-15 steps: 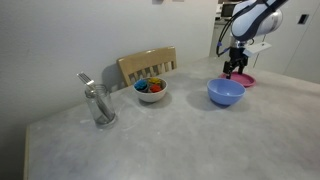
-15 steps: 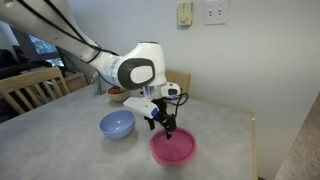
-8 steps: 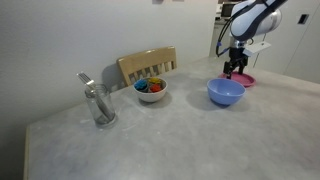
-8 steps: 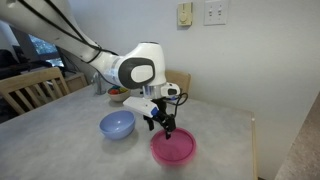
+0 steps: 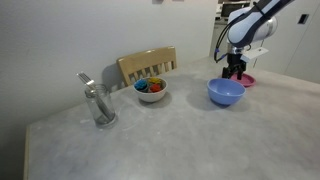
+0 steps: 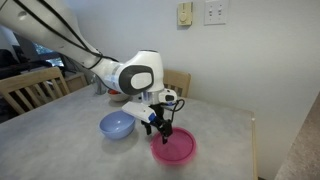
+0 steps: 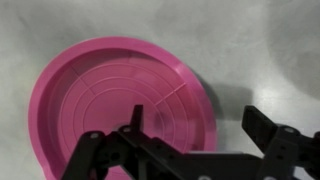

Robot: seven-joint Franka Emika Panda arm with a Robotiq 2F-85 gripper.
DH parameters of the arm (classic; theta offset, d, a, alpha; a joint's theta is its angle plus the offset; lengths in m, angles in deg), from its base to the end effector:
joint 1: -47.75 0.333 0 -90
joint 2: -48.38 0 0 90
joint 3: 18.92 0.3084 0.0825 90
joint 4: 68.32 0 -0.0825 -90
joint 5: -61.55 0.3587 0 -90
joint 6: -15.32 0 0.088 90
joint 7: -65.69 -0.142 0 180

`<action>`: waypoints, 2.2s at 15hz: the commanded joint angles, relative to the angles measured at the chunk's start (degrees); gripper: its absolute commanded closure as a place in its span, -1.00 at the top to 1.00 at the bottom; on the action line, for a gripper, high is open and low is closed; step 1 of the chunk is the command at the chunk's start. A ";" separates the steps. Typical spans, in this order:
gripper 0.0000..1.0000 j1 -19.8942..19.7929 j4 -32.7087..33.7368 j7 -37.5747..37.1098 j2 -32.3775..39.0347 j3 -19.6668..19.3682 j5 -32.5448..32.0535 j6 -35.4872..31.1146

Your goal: Place the pink plate on the blue bowl

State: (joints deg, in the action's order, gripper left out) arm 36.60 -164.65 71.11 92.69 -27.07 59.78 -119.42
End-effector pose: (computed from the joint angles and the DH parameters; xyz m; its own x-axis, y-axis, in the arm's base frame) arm 0.6054 -0.2080 0.1251 0.9760 -0.1879 -0.1104 -0.1761 -0.9784 0.1087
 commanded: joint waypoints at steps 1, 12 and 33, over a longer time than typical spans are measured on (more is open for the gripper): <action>0.45 -0.67 2.34 0.03 1.50 0.37 -0.30 1.11; -1.00 -0.85 4.36 0.20 2.21 0.32 -0.39 1.58; -0.94 15.01 -8.47 -15.84 -7.26 -11.96 -26.54 -10.46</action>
State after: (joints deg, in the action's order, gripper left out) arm 50.32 -166.95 55.98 90.57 -38.95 35.95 -127.50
